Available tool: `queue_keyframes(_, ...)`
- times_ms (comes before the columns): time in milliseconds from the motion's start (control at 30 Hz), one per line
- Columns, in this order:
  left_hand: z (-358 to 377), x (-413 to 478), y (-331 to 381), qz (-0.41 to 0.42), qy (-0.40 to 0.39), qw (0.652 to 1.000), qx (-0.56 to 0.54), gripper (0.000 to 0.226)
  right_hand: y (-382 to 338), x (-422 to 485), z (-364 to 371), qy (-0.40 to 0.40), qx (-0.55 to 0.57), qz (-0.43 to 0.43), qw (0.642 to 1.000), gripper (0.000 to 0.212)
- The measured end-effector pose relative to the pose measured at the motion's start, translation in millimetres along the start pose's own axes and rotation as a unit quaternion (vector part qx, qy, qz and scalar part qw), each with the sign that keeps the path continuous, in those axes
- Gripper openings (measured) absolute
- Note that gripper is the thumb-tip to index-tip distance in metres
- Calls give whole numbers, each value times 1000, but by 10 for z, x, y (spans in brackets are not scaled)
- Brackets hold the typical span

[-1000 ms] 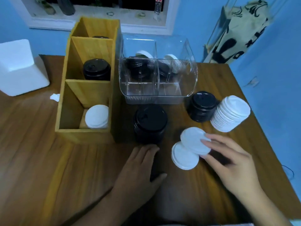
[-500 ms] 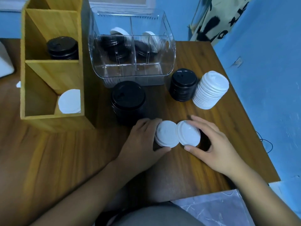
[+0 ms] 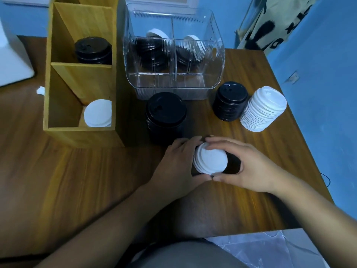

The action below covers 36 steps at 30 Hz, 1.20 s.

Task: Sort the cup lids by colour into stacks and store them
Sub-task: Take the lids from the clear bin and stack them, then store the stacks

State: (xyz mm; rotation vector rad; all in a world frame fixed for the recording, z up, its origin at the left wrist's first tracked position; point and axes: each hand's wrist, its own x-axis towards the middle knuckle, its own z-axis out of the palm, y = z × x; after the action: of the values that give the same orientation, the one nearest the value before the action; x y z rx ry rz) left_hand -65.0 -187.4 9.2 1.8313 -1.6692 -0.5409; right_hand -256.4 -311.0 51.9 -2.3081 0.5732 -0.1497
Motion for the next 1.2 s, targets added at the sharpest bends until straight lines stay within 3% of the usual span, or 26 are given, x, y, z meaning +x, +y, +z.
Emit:
queue_keyframes(167,14,1,-18,2,10,1000,-9,100,40,-61,124,81,-19,23,996,54)
queue_keyframes(433,14,-30,-65,43,8,999,-3,99,84,27,173,36,-70,-27,997,44)
queue_keyframes(633,-28,-81,-35,45,35,998,-19,79,-58,160,28,-16,-83,-14,996,42)
queue_keyframes(700,-77,-137,-65,44,27,999,-5,80,-160,275,10,34,-41,-17,998,42)
queue_keyframes(800,-204,-269,-145,35,33,999,19,80,-320,547,163,146,90,4,985,70)
queue_keyframes(867,-307,-371,-207,17,40,998,40,79,-421,774,298,143,163,19,976,100)
queue_keyframes(967,-477,-504,-315,-9,43,996,84,74,-463,1068,480,127,151,-2,980,131)
queue_keyframes(1033,-575,-563,-369,-12,45,995,89,73,-442,1177,563,144,141,-20,979,134)
queue_keyframes(1200,-709,-588,-438,-38,54,993,98,81,-353,1183,604,236,102,-29,966,116)
